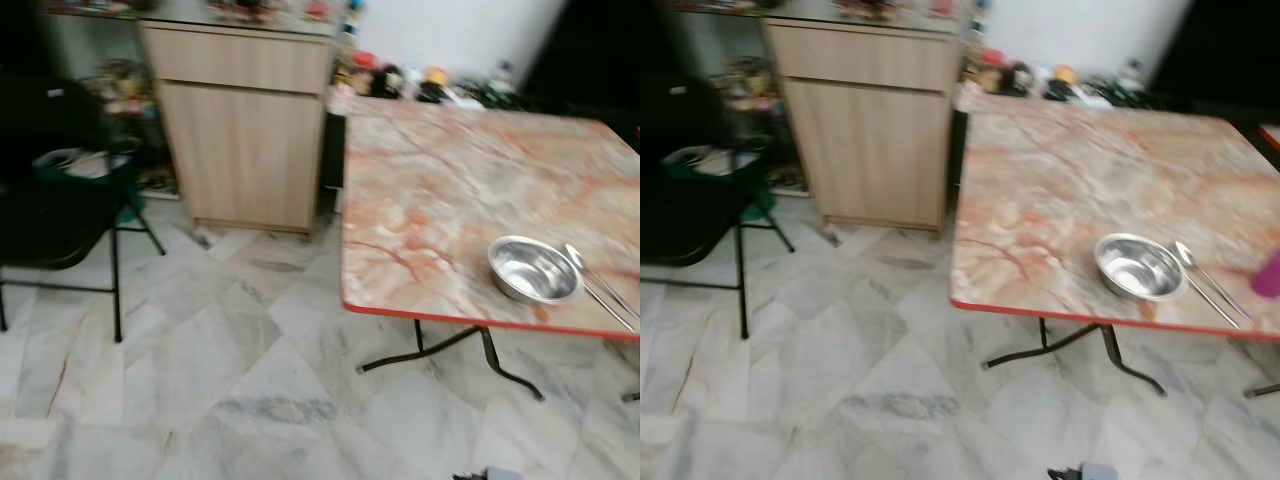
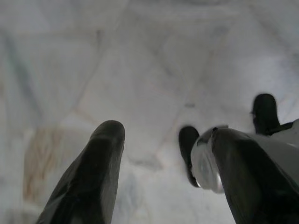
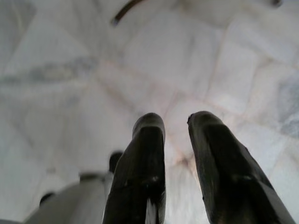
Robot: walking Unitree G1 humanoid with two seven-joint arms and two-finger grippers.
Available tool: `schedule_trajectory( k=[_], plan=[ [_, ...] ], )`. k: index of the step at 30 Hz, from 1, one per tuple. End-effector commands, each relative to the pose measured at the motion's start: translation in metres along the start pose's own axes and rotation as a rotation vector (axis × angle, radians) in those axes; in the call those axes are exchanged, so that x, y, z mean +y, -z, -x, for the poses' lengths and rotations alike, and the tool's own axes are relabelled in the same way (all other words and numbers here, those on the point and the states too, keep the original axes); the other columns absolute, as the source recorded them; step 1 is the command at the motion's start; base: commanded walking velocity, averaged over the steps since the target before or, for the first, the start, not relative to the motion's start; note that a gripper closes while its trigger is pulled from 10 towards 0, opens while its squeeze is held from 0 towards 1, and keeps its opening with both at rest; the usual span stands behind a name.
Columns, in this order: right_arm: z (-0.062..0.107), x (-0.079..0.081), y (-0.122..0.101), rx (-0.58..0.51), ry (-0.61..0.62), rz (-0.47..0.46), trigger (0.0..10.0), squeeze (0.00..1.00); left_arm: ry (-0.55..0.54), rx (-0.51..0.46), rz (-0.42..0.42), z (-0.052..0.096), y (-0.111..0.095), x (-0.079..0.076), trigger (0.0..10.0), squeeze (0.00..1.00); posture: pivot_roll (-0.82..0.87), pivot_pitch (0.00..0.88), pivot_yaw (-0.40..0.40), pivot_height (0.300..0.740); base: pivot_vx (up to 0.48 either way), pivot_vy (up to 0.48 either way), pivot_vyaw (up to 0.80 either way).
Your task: Setting the table
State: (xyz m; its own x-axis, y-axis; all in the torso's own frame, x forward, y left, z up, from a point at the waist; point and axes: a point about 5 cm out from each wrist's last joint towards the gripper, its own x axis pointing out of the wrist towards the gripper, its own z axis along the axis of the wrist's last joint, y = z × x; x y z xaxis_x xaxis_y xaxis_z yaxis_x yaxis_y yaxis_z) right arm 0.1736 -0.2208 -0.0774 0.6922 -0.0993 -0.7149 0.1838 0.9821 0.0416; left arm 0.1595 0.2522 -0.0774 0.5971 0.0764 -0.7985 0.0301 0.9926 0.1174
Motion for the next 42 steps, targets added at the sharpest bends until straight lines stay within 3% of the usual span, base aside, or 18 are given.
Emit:
schedule_trajectory(
  k=[1,20,42],
  plan=[
    [0.003,0.013,0.021,0.091,0.053,-0.108,10.0,0.00,0.056,0.052,0.099,-0.013,-0.018,-0.039,10.0,0.00,0.06,0.000,-0.051,0.740,0.000,0.000,-0.76],
    [-0.002,0.026,0.010,0.046,0.064,-0.116,10.0,0.00,0.037,0.007,0.100,-0.015,-0.039,-0.026,10.0,0.00,0.08,0.054,-0.001,0.740,0.000,0.000,-0.03],
    [-0.001,0.025,0.011,0.048,0.069,-0.108,10.0,0.00,0.037,0.011,0.094,-0.015,-0.038,-0.027,10.0,0.00,0.07,0.059,-0.001,0.740,0.000,0.000,0.00]
  ],
)
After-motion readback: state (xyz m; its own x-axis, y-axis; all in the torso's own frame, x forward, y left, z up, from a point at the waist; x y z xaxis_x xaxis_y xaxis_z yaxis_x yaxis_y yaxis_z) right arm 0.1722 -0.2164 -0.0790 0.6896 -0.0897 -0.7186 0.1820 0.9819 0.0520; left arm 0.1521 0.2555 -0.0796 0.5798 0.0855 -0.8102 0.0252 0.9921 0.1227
